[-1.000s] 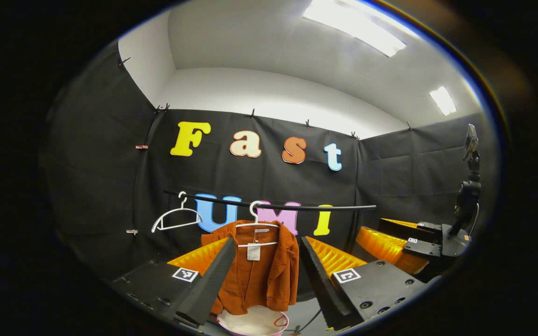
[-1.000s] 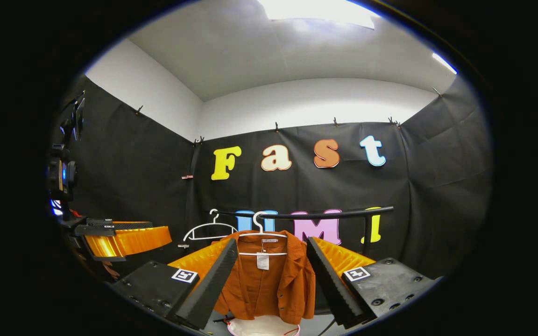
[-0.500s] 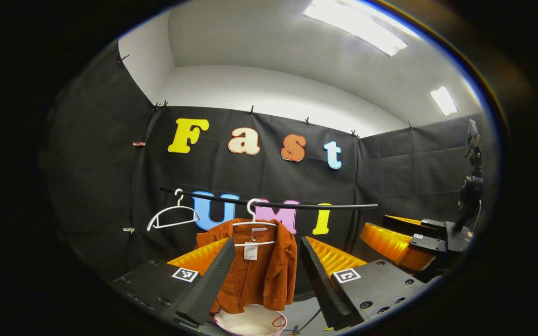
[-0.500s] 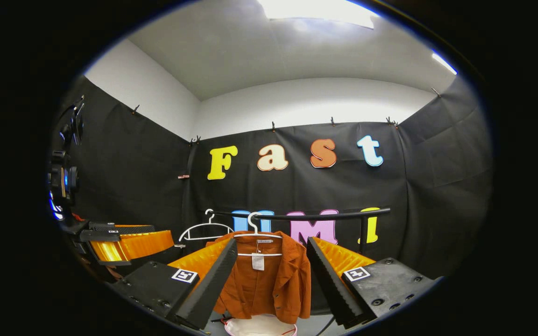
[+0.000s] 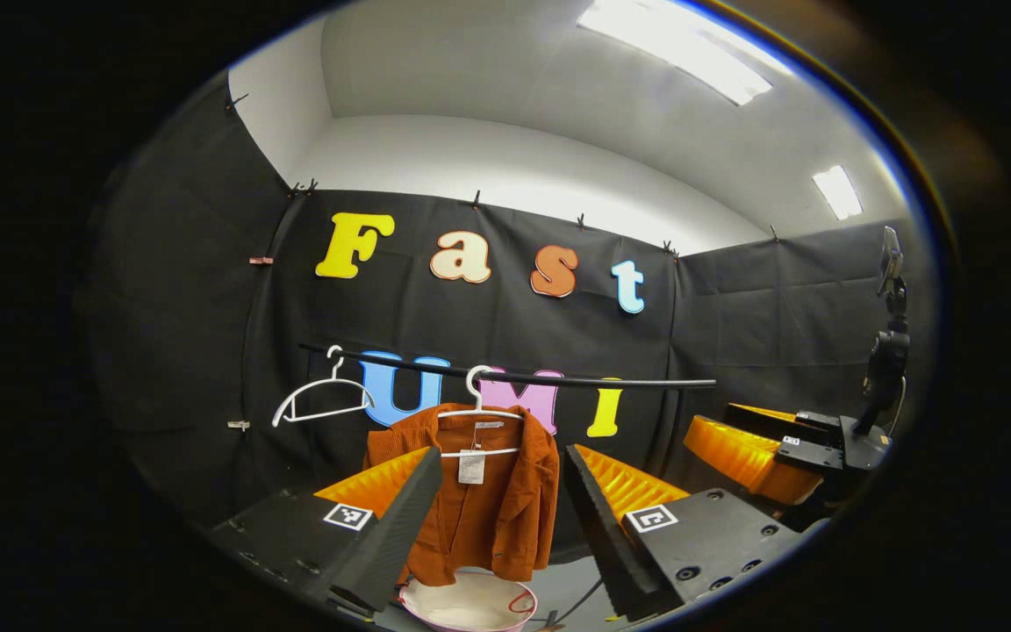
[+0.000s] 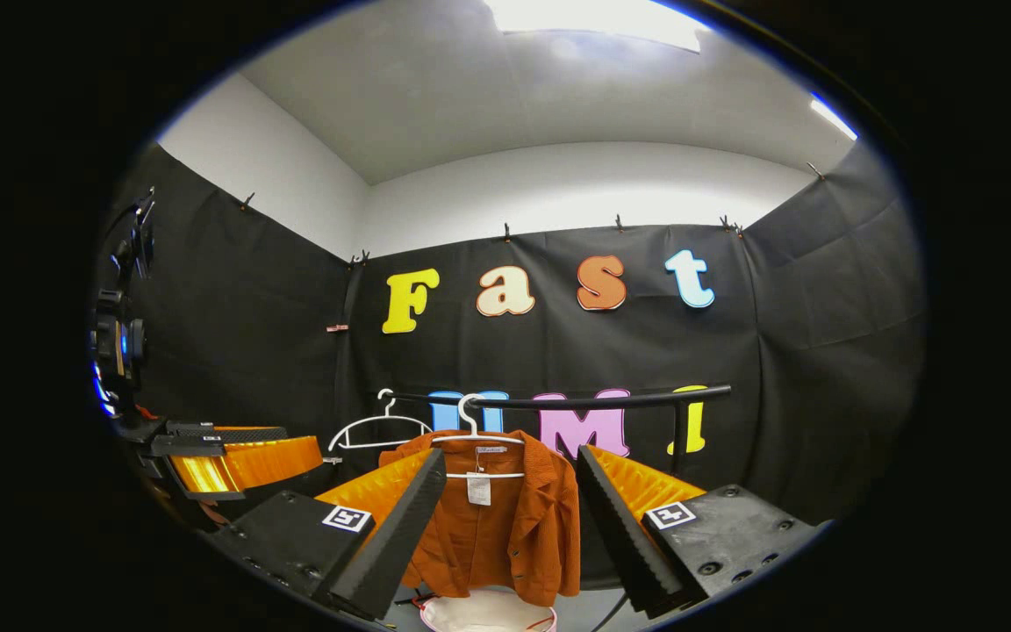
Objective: Grasp the clothes on the hanger with both hands and then place them into the laundry hamper below.
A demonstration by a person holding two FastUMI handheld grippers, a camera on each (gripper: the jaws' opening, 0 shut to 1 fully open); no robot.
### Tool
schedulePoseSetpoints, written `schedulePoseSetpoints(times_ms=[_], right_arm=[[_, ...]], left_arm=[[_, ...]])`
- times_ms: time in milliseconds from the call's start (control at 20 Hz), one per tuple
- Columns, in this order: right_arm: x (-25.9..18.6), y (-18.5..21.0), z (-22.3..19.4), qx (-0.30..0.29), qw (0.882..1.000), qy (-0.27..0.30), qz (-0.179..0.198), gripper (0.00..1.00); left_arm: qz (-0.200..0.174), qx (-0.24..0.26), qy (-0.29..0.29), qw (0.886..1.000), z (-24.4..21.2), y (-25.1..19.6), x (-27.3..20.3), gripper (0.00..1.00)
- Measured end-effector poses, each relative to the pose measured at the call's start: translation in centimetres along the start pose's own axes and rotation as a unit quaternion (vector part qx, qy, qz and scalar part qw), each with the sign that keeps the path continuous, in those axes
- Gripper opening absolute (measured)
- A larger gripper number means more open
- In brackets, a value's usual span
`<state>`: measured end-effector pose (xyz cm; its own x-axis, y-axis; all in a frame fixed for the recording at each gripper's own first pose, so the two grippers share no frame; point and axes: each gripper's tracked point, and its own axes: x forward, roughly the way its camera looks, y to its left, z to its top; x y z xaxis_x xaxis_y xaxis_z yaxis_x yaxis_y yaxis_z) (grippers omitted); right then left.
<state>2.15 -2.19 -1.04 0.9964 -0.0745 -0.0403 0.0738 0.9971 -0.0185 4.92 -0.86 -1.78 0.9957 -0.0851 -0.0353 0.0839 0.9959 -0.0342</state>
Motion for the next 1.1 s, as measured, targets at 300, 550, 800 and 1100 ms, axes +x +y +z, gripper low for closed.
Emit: schedulePoseSetpoints(times_ms=[300,550,800,1100], right_arm=[[0.3,0.7,-0.7,-0.006,1.0,0.008,-0.01,0.98],[0.1,1.3,-0.4,-0.007,1.0,-0.002,-0.024,0.98],[0.0,1.0,-1.4,-0.012,0.999,0.005,-0.04,0.97],[3.3,0.6,-4.0,-0.005,0.999,0.021,-0.033,0.98]], left_arm=[[-0.011,-0.007,0.003,1.0,-0.2,1.1,0.2,0.89],[-0.023,-0.009,0.0,1.0,0.1,2.2,-0.1,0.89],[-0.022,-0.015,-0.001,1.0,-0.6,3.4,0.2,0.89],[-0.009,-0.022,0.017,1.0,-2.6,5.2,3.0,0.89]])
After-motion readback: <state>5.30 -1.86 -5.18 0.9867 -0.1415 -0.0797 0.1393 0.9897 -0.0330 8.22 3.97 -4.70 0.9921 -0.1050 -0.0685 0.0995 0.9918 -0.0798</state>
